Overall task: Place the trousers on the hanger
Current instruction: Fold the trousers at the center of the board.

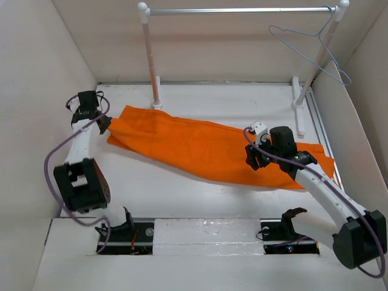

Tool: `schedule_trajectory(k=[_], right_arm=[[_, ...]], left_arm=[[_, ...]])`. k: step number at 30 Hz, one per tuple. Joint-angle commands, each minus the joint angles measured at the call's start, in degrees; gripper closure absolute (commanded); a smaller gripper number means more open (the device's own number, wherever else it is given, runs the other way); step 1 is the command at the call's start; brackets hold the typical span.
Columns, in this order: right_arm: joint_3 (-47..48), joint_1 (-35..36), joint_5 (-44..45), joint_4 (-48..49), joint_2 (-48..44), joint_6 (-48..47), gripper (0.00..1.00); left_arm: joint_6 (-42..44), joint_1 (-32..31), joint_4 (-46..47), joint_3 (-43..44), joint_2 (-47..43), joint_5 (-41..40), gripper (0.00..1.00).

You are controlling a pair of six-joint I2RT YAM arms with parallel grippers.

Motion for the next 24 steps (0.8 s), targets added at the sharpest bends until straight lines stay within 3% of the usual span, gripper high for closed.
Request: schedule_trajectory(k=[1,6,12,18,24], right_arm=[[0.91,-2.29,2.69,2.81,3.63,-0.91,0.39],[1.44,-6.43,-2.39,6.24,9.60,-2.41,0.38],[1.00,-9.50,-4.86,9.58,13.30,-3.37,0.38],[2.32,-11.35,-5.83,9.76,13.66,-2.58,0.38],[3.82,-11.35,-3.55,9.41,13.39,-1.71,0.37]], left_arm=[[1.31,-2.76,-4.34,0.73,-16.56,-5.56,1.00],[-2.99,-4.27,-11.90,-0.16,-27.74,-5.39,1.00],[-4.32,-4.27,-12.54,2.65,-26.44,-4.25,1.00],[-4.93,-5.05,-8.67,11.87,-9.93,-2.32,1.00],[-3.09,-7.61,-11.03,30.15,5.62,-3.72,1.00]])
